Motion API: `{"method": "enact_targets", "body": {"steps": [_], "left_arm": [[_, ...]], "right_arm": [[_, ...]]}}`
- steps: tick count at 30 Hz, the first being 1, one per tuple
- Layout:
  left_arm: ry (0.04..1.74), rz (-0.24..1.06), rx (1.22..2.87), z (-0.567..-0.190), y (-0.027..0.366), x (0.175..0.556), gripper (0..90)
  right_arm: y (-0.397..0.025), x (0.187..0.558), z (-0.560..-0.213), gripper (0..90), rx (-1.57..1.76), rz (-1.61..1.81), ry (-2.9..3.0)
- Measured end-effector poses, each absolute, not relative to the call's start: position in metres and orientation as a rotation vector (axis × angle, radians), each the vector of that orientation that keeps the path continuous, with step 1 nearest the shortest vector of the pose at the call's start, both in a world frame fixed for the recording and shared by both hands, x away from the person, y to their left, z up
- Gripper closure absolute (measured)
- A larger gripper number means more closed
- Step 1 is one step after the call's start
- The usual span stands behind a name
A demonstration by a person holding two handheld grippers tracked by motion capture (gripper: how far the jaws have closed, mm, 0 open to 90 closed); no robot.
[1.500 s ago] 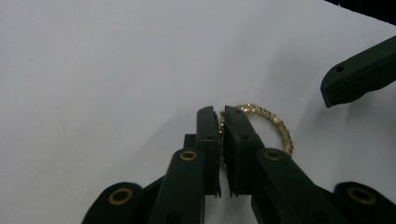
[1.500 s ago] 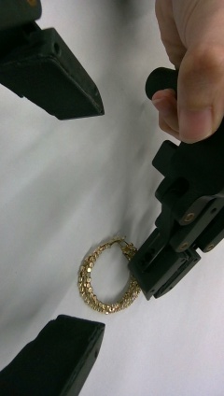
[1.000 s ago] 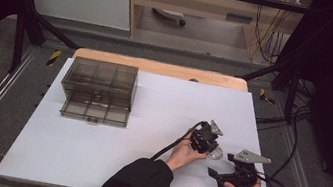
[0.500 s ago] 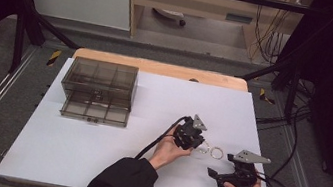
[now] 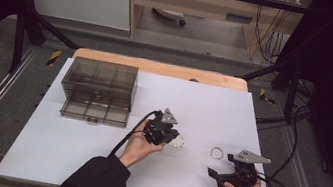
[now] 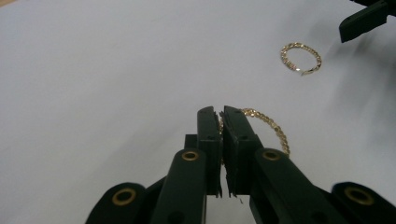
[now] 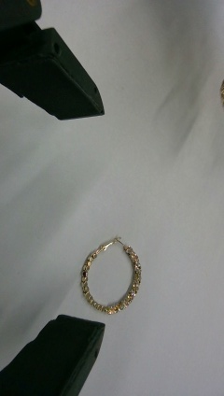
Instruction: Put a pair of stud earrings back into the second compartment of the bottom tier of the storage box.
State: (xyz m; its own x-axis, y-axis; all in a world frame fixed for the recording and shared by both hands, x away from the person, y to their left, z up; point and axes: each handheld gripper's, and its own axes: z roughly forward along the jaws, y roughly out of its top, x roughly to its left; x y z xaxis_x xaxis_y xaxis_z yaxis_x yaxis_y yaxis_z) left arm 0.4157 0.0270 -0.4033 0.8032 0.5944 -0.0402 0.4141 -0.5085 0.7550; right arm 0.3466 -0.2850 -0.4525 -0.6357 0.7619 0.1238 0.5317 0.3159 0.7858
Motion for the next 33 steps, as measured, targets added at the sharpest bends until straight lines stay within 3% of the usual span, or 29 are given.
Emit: {"method": "enact_targets", "body": {"steps": [33], "left_arm": [[1.019, 0.440, 2.116, -0.387, 0.201, 0.421, 85.8]], "right_arm": [[-0.285, 0.347, -0.453, 0.6, 1.180, 1.211, 2.318]]}}
